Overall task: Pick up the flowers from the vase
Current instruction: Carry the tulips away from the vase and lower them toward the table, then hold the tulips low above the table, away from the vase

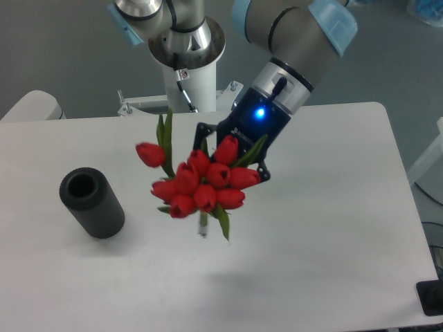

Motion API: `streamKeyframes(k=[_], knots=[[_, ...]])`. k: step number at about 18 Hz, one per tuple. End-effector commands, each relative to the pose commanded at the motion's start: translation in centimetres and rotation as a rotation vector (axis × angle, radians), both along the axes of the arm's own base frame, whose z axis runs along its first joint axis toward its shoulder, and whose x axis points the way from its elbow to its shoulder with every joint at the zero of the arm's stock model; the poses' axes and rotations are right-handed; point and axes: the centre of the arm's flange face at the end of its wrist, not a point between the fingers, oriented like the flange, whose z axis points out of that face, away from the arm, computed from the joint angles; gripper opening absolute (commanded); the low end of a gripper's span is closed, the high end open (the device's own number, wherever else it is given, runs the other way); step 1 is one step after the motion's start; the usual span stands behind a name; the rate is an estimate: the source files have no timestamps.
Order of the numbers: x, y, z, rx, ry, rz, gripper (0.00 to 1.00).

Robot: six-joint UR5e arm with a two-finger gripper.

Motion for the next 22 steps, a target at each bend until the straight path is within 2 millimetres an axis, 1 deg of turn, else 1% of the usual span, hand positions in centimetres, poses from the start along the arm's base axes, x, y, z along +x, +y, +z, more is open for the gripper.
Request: streamKeyframes(k=[1,2,4,5,6,7,8,9,10,12,14,17,19,21,22], knots=[[0.1,0.2,-0.5,-0.061,0.059,-0.015,0.16],[0.7,0.9,-1.0,-0.12,0.114,-0.035,0.16],[1.9,2.3,-2.2,-0.213,0.175,-0.058,0.16],[1.8,2.7,-2.7,-0.241,0.19,-0.059,0.16],[1.3,3.0,-3.3,-0.267,0.198,-0.054,0.16],[0.4,3.2,-4.5,-0.302,0.211,-0.05,0.16],[-0.8,3.6,-6.8,-0.354,0.223,-0.06,0.14],[-2.0,3.8,-8.5,-0.414,0.255,-0.071,0.14],[-2.9,3.6,-9.3,-0.475,0.295,-0.085,0.13],[-3.8,4.0,-9.3,-0.503,0.331,-0.098,0.12],[-4.4,4.4,-10.4,-0.515,0.322,-0.104,0.12],[-5.1,5.1,-10.8,-0.516,0.33,-0.122,0.13],[-5.6,5.1,-11.4,-0.557,0.337,-0.142,0.12],[-5.0,6.7,-11.4,-0.597,0.357,-0.166,0.1],[-5.2,7.1,-11.5,-0.615,0.349,-0.174,0.1]])
